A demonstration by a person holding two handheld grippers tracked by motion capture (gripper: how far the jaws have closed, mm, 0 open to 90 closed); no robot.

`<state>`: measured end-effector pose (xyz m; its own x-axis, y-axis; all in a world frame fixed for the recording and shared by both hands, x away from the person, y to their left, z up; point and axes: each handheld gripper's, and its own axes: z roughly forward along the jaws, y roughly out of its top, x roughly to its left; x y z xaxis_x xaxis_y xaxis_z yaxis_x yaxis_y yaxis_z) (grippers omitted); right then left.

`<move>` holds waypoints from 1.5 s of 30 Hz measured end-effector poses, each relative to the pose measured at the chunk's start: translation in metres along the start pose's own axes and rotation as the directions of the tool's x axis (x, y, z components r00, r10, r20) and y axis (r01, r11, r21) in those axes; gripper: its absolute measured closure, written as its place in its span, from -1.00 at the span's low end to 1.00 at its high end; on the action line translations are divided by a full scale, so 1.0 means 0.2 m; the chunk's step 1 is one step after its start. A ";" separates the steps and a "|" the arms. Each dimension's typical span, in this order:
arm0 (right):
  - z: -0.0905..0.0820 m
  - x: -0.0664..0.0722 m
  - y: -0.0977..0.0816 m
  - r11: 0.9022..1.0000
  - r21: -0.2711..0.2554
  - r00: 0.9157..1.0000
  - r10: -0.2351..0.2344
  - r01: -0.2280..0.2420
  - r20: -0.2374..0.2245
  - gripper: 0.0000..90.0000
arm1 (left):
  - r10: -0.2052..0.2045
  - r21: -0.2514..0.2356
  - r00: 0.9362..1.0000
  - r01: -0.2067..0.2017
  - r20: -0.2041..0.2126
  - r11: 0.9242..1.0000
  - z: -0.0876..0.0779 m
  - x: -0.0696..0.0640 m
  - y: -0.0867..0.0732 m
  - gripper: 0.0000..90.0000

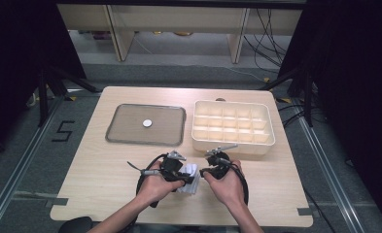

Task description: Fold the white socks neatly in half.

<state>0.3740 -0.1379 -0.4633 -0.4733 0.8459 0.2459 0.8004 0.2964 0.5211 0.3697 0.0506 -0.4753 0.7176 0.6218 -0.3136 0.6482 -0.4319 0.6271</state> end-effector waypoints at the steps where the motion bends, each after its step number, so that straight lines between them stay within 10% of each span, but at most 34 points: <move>1: -0.02 0.00 0.02 1.000 -0.017 1.000 0.016 -0.016 0.003 0.77 | -0.020 -0.017 1.000 0.020 0.002 1.000 0.01 -0.01 0.00 0.80; 12: -0.01 0.02 0.12 0.999 -0.031 0.999 0.008 -0.010 -0.044 0.53 | -0.016 -0.024 1.000 0.016 -0.012 1.000 0.01 -0.02 0.00 0.79; 13: -0.01 0.04 0.12 0.998 -0.026 0.996 0.061 -0.062 -0.064 0.52 | -0.009 -0.017 1.000 0.009 -0.011 1.000 0.01 -0.02 0.00 0.79; 23: 0.04 0.04 0.12 1.000 0.008 0.998 0.009 -0.008 -0.068 0.86 | 0.017 -0.010 1.000 -0.017 -0.011 1.000 0.01 -0.02 0.00 0.78; 45: 0.05 0.05 0.09 0.999 0.018 0.997 0.043 -0.042 -0.060 0.89 | 0.033 -0.067 0.999 -0.031 0.029 0.997 -0.09 -0.10 -0.08 0.67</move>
<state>0.3876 -0.1203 -0.4604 -0.4593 0.8298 0.3169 0.8264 0.2683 0.4951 0.3409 0.0559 -0.4660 0.7456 0.5883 -0.3129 0.6071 -0.4060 0.6831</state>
